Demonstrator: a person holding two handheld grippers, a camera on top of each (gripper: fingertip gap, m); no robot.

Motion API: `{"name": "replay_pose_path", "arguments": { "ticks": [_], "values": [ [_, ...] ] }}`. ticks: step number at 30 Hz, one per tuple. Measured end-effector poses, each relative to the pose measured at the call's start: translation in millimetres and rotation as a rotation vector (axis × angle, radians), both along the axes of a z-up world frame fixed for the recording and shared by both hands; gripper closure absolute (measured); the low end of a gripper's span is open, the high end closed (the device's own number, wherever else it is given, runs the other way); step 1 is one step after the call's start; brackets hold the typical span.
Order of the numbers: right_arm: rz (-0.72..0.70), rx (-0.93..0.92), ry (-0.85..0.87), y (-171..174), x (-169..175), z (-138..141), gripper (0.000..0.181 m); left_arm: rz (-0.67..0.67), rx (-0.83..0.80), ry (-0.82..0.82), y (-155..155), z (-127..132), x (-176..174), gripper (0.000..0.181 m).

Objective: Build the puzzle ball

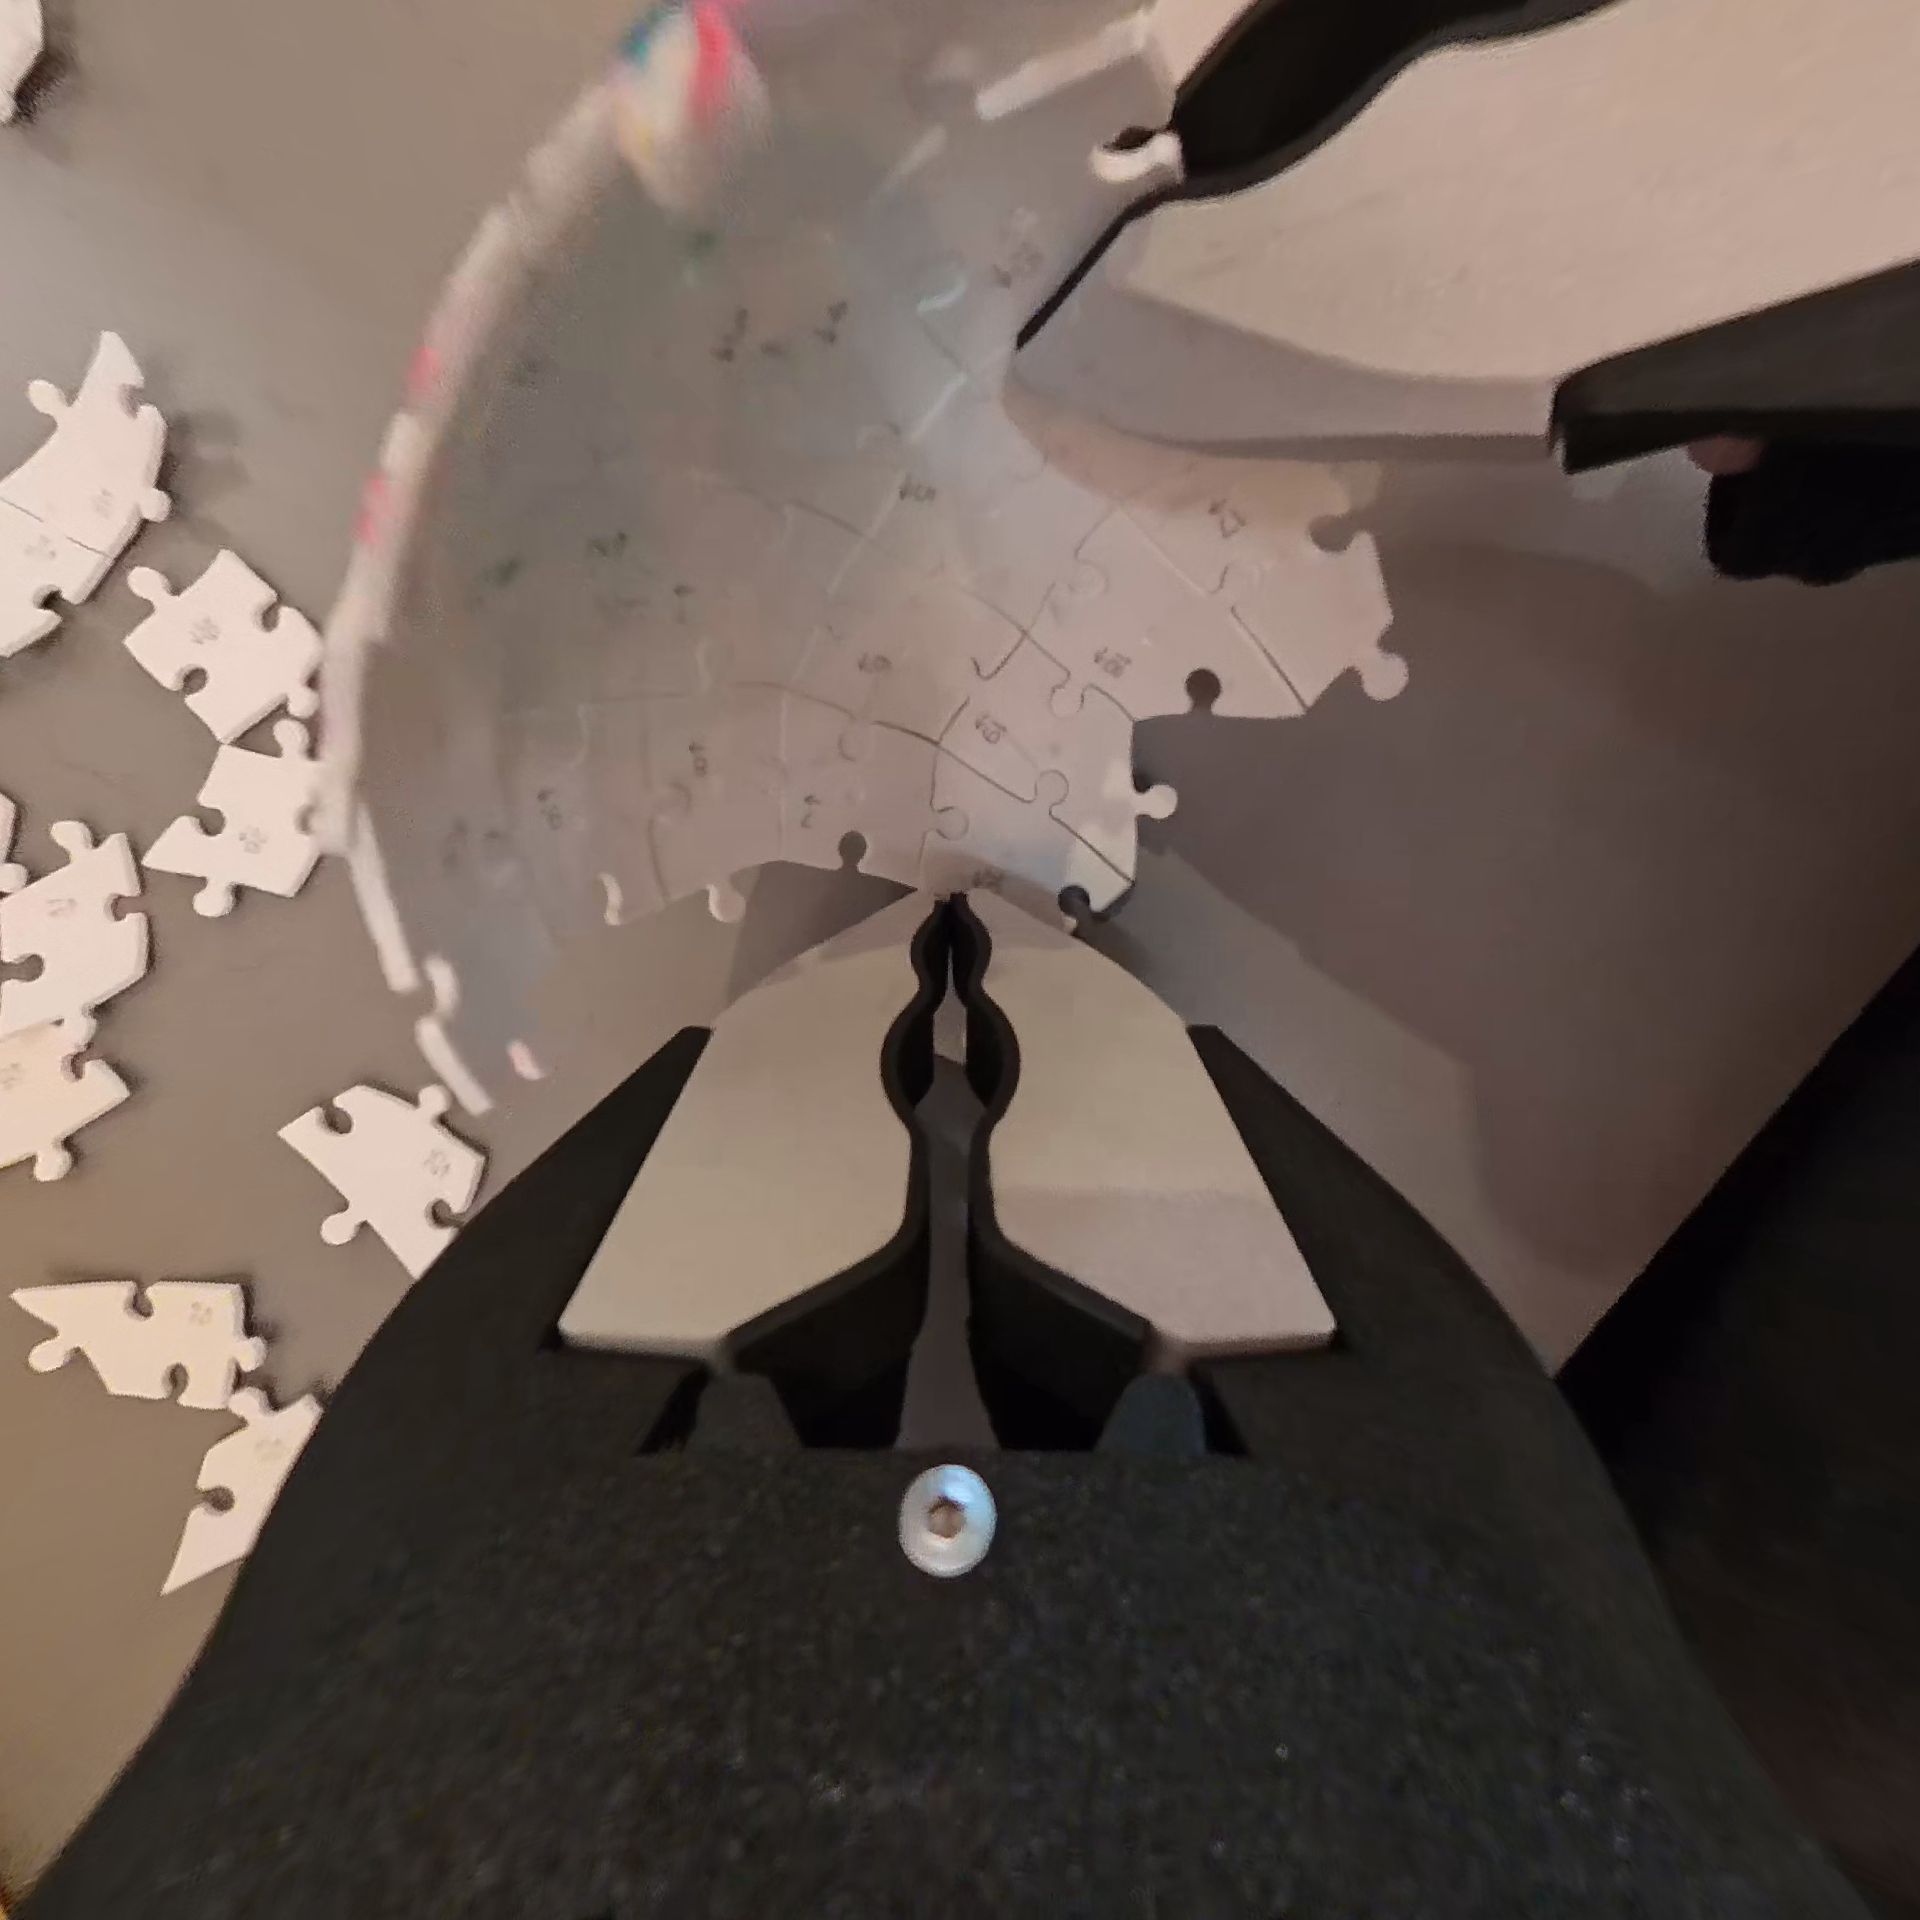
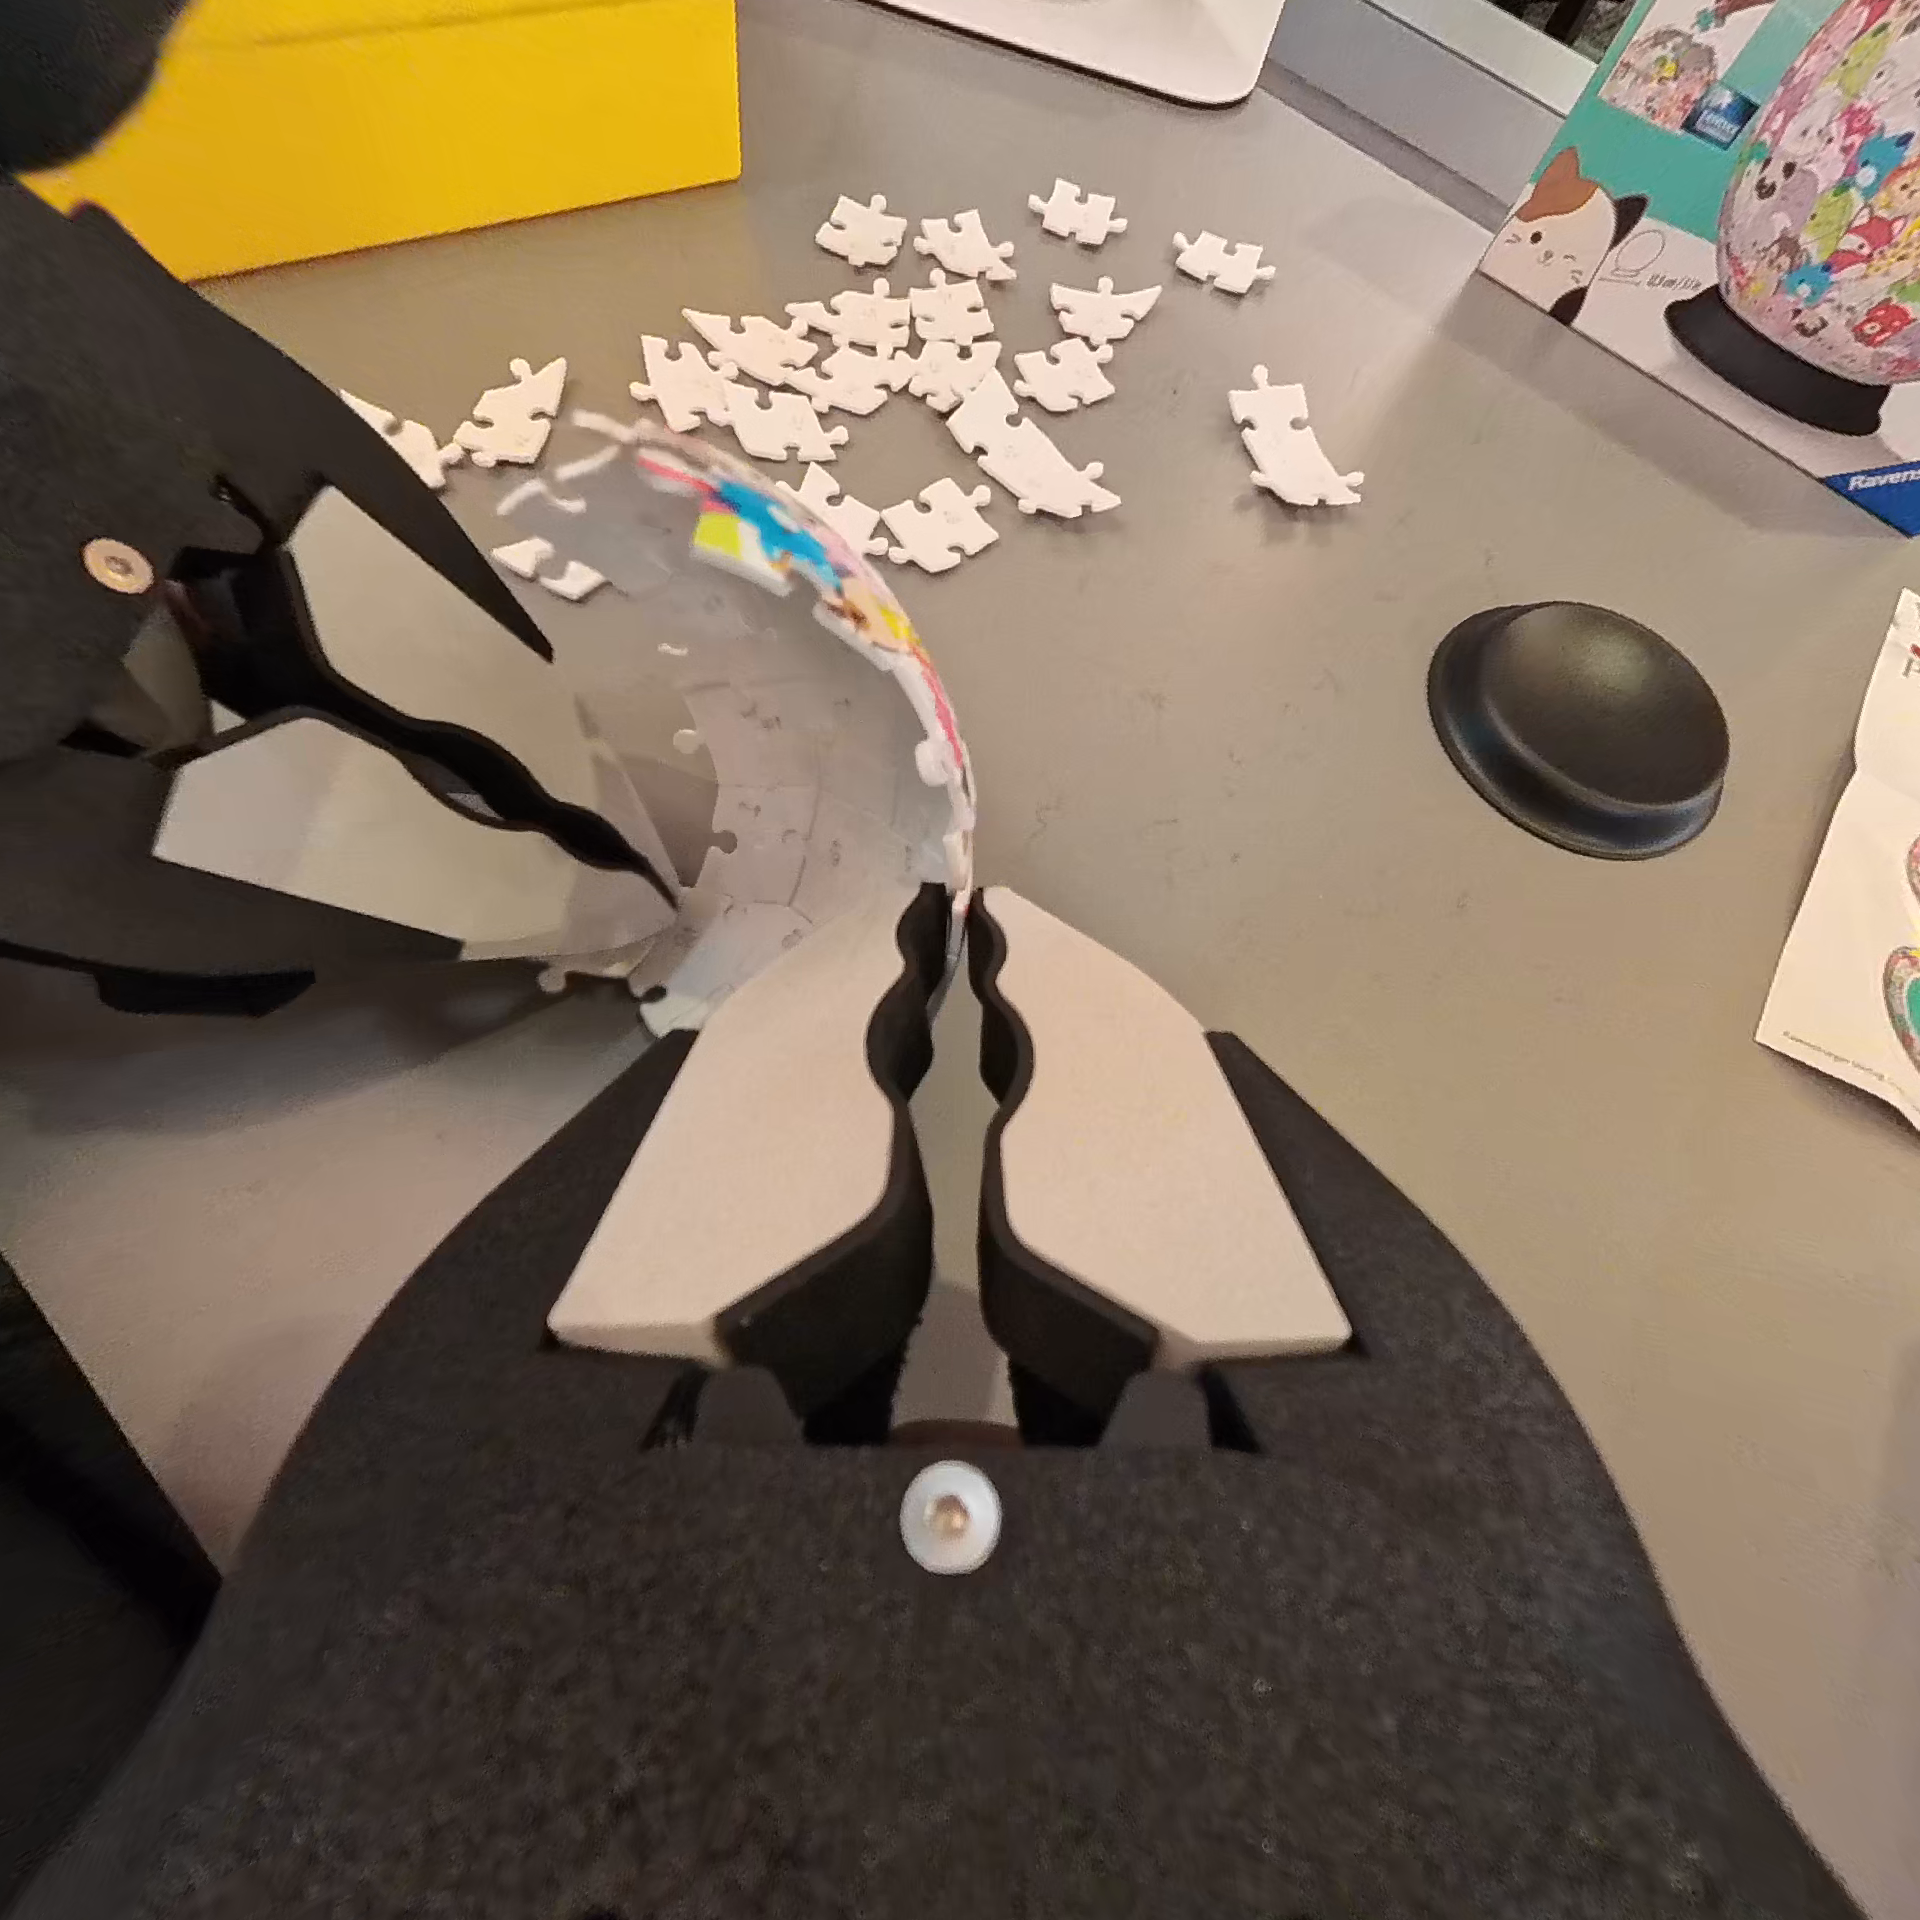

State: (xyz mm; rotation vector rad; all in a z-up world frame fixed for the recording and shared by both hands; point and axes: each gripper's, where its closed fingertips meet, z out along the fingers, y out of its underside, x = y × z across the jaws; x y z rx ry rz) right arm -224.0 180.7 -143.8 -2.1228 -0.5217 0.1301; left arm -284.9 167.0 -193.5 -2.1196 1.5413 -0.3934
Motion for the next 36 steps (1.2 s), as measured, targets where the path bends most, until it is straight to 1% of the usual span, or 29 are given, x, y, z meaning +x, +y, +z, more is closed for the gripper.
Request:
{"name": "replay_pose_path", "arguments": {
  "ticks": [5, 10, 13, 19, 21, 22, 25, 26, 28, 29, 32, 34, 36],
  "values": [
    [0.0, -0.002, -0.005, -0.3, 1.0, -0.8, 0.177, -0.002, 0.01, 0.005, -0.2, 0.5, 0.3, 0.181],
    [-0.001, -0.006, -0.002, 0.1, 1.6, -1.8, 0.177, -0.011, -0.005, -0.025, -6.6, 8.8, 0.2, 0.181],
    [0.0, -0.005, -0.004, 0.1, 1.2, -1.6, 0.177, -0.014, -0.015, -0.004, -8.5, 1.0, -1.2, 0.181],
    [0.001, -0.004, -0.011, 0.1, 1.4, -1.3, 0.177, -0.017, -0.012, -0.012, -8.4, 0.5, -0.7, 0.181],
    [0.001, -0.006, -0.015, 0.0, 1.6, -1.9, 0.177, -0.013, -0.021, -0.028, -8.4, 4.2, -1.8, 0.181],
    [0.002, -0.005, -0.015, 0.0, 1.5, -1.8, 0.177, -0.003, -0.023, -0.054, -6.9, 9.9, -3.7, 0.181],
    [0.007, -0.004, -0.016, 0.4, 1.8, -1.5, 0.177, 0.075, -0.023, -0.126, 7.0, 32.4, -26.7, 0.181],
    [0.008, -0.006, -0.018, 0.5, 2.2, -1.8, 0.177, 0.097, -0.027, -0.14, 9.8, 37.9, -38.6, 0.181],
    [0.013, -0.005, -0.016, 1.2, 2.0, -1.9, 0.177, 0.15, 0.014, -0.139, 17.1, 44.7, -68.5, 0.181],
    [0.016, -0.008, -0.015, 1.5, 1.7, -2.1, 0.177, 0.174, 0.034, -0.129, 18.7, 45.7, -84.3, 0.179],
    [0.023, -0.009, -0.015, 1.7, 1.6, -2.5, 0.177, 0.261, 0.054, -0.098, 21.7, 41.2, -128.8, 0.163],
    [0.024, -0.007, -0.018, 1.2, 2.2, -2.7, 0.177, 0.316, 0.041, -0.095, 24.1, 35.3, -149.8, 0.155],
    [0.025, -0.004, -0.02, 1.2, 2.4, -2.5, 0.177, 0.344, 0.052, -0.103, 30.8, 31.9, -160.2, 0.151]
  ]
}}
